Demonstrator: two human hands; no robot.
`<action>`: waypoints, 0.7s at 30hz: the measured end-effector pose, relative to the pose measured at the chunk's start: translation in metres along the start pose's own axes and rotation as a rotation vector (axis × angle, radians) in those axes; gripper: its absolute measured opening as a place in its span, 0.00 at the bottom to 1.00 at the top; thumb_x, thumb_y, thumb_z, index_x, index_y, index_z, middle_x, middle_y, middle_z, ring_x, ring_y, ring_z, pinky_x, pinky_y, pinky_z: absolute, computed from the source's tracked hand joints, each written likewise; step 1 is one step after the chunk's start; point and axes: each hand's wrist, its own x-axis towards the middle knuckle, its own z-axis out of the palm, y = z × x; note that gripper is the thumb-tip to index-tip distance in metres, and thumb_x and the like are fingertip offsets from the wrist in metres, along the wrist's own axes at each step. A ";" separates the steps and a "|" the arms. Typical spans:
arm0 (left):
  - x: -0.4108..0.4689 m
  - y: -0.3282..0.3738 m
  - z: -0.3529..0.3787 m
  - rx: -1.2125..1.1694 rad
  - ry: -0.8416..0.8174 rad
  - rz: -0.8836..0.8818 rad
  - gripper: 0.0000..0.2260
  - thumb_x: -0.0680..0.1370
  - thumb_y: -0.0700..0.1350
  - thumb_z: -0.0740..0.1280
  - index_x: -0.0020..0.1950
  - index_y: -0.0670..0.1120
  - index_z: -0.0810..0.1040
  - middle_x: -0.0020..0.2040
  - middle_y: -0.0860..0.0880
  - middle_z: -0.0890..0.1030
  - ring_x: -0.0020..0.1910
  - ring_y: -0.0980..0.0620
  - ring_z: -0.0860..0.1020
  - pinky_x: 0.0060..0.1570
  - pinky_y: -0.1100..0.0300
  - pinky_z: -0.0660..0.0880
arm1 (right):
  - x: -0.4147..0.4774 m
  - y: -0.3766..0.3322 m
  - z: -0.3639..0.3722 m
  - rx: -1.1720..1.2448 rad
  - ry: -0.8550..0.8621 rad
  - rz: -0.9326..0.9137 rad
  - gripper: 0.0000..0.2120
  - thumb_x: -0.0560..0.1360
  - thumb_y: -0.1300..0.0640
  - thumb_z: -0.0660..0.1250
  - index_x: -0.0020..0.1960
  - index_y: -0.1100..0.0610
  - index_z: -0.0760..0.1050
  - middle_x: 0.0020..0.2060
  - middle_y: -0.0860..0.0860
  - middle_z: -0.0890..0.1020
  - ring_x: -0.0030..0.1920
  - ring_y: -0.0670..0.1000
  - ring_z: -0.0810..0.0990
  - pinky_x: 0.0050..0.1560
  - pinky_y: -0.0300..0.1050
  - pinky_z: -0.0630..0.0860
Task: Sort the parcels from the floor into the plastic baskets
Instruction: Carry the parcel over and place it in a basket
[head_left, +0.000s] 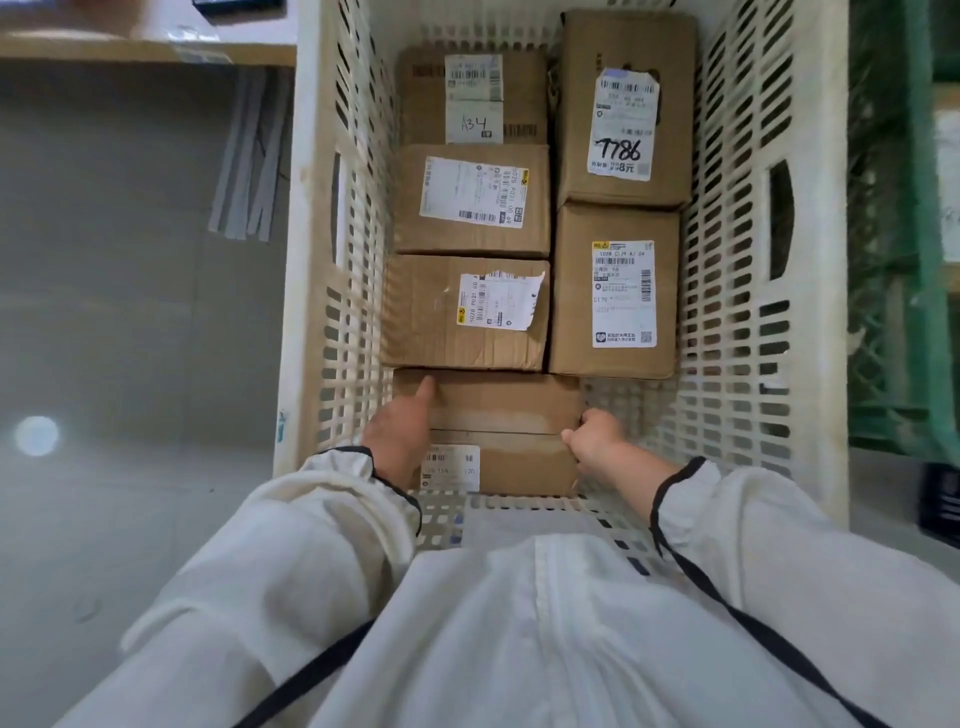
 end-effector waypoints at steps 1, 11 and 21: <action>0.003 -0.001 0.001 -0.005 0.008 0.011 0.30 0.77 0.34 0.52 0.77 0.53 0.50 0.62 0.40 0.73 0.55 0.42 0.76 0.49 0.53 0.73 | 0.002 -0.001 0.001 -0.011 0.007 -0.001 0.15 0.76 0.58 0.65 0.60 0.64 0.72 0.57 0.61 0.77 0.56 0.60 0.77 0.58 0.54 0.75; 0.011 -0.009 0.011 -0.029 0.033 -0.018 0.28 0.78 0.39 0.52 0.76 0.56 0.51 0.61 0.40 0.72 0.54 0.41 0.76 0.43 0.55 0.69 | 0.003 -0.002 0.000 -0.048 -0.009 -0.019 0.14 0.76 0.57 0.66 0.58 0.63 0.74 0.54 0.60 0.79 0.53 0.60 0.79 0.55 0.53 0.78; -0.027 0.015 -0.030 -0.049 0.004 -0.002 0.18 0.77 0.41 0.62 0.67 0.43 0.66 0.58 0.44 0.76 0.54 0.45 0.77 0.48 0.55 0.76 | -0.057 -0.013 -0.053 -0.167 -0.002 -0.280 0.27 0.75 0.55 0.68 0.71 0.59 0.65 0.66 0.56 0.73 0.63 0.56 0.74 0.60 0.46 0.72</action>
